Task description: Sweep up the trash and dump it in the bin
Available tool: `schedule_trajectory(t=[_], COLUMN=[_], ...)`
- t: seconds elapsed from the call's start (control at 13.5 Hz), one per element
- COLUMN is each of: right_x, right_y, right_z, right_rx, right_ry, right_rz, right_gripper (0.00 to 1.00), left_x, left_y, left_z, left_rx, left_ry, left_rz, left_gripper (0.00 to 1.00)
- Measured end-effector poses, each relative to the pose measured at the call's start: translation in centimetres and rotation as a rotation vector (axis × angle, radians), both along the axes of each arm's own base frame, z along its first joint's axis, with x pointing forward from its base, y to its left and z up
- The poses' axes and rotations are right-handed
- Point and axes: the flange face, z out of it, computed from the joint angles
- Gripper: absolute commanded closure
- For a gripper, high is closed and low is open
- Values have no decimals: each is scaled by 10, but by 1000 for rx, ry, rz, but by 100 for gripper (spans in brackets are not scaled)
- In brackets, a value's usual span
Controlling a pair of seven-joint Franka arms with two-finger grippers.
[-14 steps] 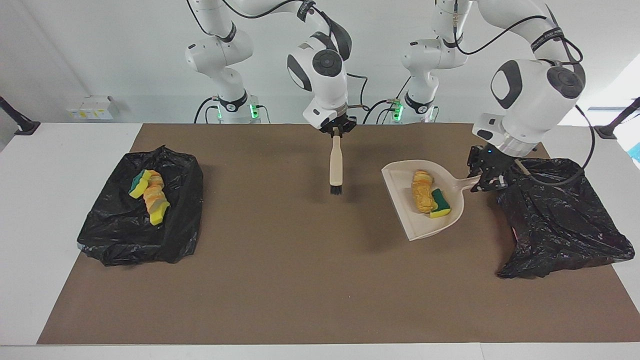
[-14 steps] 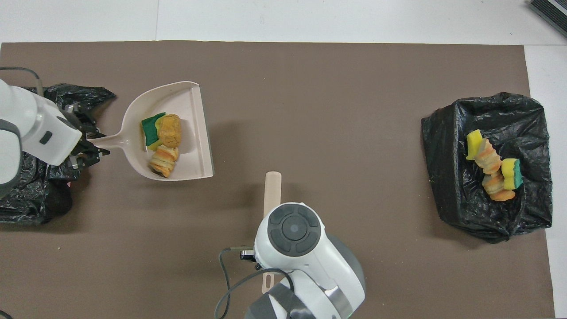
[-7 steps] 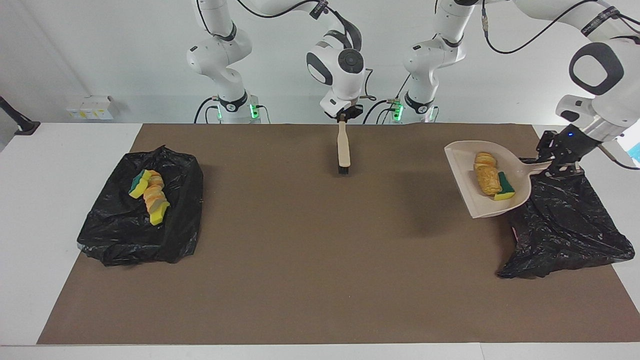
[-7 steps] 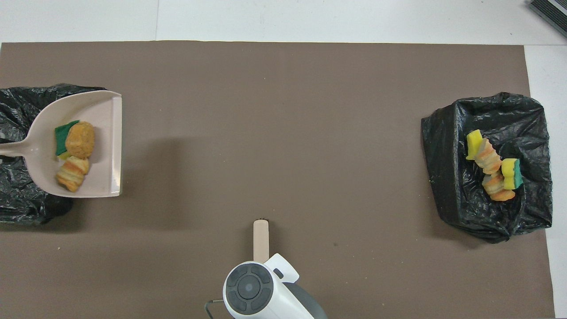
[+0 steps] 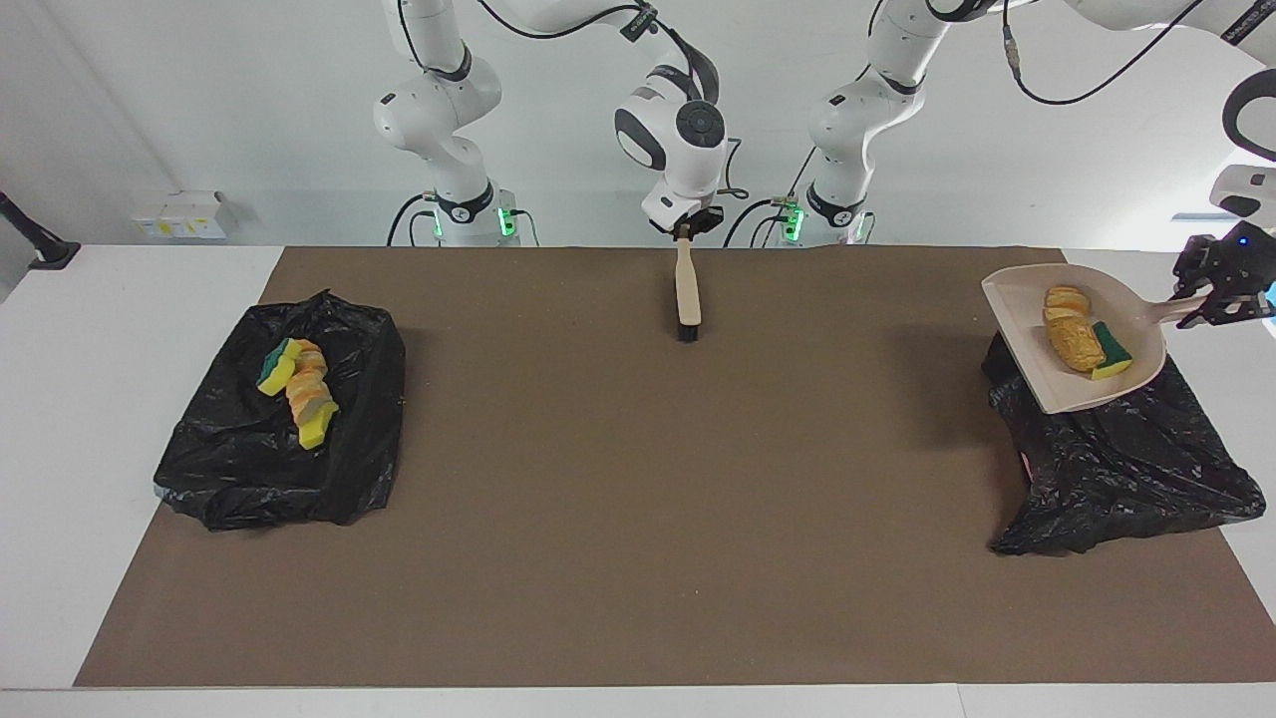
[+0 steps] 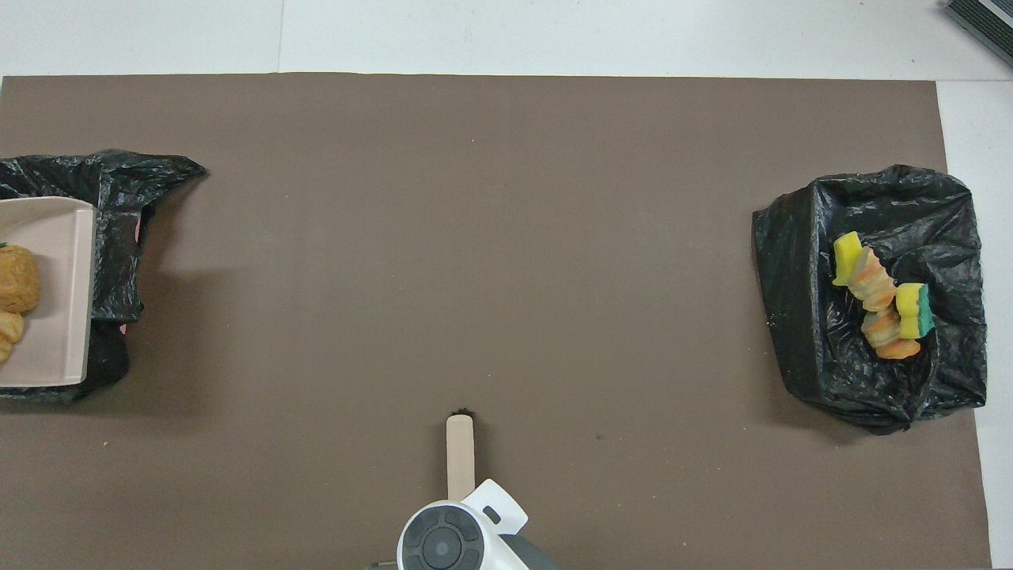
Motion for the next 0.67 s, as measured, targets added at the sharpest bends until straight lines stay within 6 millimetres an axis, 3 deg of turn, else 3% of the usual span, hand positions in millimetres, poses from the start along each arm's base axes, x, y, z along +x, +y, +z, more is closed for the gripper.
schedule_trajectory(t=[0.07, 0.15, 0.37, 0.44, 0.52, 0.67], right_x=[0, 0, 5, 8, 14, 29], right_y=[0, -1, -2, -3, -3, -5], right_z=[0, 0, 0, 1, 3, 8], right_rx=[0, 0, 4, 8, 16, 31], right_ry=[0, 0, -5, -9, -15, -24], right_rz=[0, -1, -11, -18, -29, -43], right_gripper=[54, 53, 39, 10, 2, 0], left_x=[3, 6, 13, 16, 19, 25], left_y=[6, 12, 25, 27, 28, 25], left_z=[3, 6, 12, 13, 13, 12], left_rx=[58, 127, 291, 343, 405, 519], left_ry=[-9, -24, -42, -44, -44, -62], left_rz=[-12, -28, -77, -99, -124, -111], left_gripper=[100, 100, 100, 100, 100, 100])
